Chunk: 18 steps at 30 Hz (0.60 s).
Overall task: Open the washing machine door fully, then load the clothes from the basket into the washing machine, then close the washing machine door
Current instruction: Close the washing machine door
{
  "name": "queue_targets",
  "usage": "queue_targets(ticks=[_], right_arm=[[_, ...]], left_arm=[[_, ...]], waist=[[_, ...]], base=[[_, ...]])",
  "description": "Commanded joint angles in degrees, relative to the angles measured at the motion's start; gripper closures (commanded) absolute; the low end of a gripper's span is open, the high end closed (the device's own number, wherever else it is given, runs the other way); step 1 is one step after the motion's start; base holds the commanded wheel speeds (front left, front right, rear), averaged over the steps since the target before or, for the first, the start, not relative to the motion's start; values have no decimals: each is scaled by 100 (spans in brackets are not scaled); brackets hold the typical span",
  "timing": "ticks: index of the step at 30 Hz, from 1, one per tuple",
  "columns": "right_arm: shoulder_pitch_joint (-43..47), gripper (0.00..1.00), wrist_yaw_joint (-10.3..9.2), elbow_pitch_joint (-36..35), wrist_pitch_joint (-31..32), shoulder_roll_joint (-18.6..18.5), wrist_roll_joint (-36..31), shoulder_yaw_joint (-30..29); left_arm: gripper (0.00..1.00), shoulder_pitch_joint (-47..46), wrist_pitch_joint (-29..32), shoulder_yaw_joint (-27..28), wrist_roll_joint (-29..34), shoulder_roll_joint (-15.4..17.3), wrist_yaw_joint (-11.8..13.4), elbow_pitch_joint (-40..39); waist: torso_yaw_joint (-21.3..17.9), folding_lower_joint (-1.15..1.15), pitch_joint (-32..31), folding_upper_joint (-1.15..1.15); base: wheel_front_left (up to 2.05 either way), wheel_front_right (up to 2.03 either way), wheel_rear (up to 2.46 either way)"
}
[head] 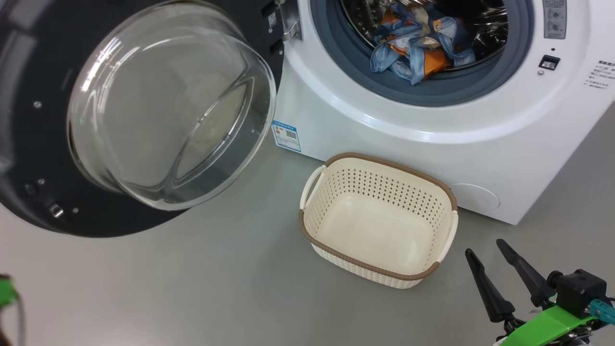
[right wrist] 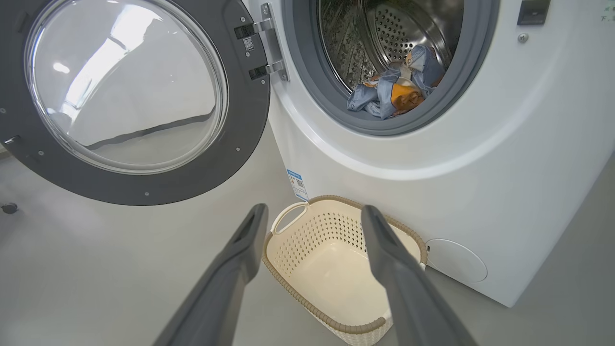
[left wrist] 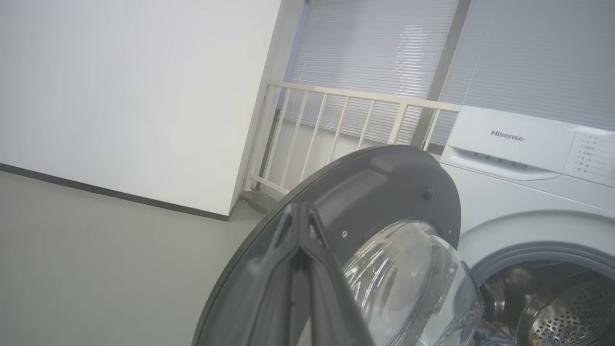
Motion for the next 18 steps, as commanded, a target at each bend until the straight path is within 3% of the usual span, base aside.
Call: queue_targets(ticks=[1, 4, 9, 14, 18], right_arm=[[61, 0, 17, -151, -69, -37, -38, 85], [63, 0, 17, -176, -69, -26, -55, 77], [38, 0, 17, -203, -69, -44, -68, 36], [-18, 0, 17, -231, -69, -57, -91, -31], [-66, 0, 17, -235, -69, -66, -107, -45]], left_arm=[[100, -366, -34, 247, -277, 451, -31, -58], [100, -819, 75, 410, -1231, 926, -33, 186], [100, -1467, 335, 548, -2313, 1764, -34, 842], [100, -2015, 1036, 441, -3297, 2349, -34, 1735], [100, -2540, 1982, 378, -4226, 2733, -34, 2635]], waist=[[-51, 0, 16, 0], [-145, 0, 60, 0], [-290, 0, 167, 0], [-412, 0, 315, 0], [-521, 0, 430, 0]], base=[[0, 0, 0], [0, 0, 0], [0, 0, 0], [0, 0, 0], [0, 0, 0]])
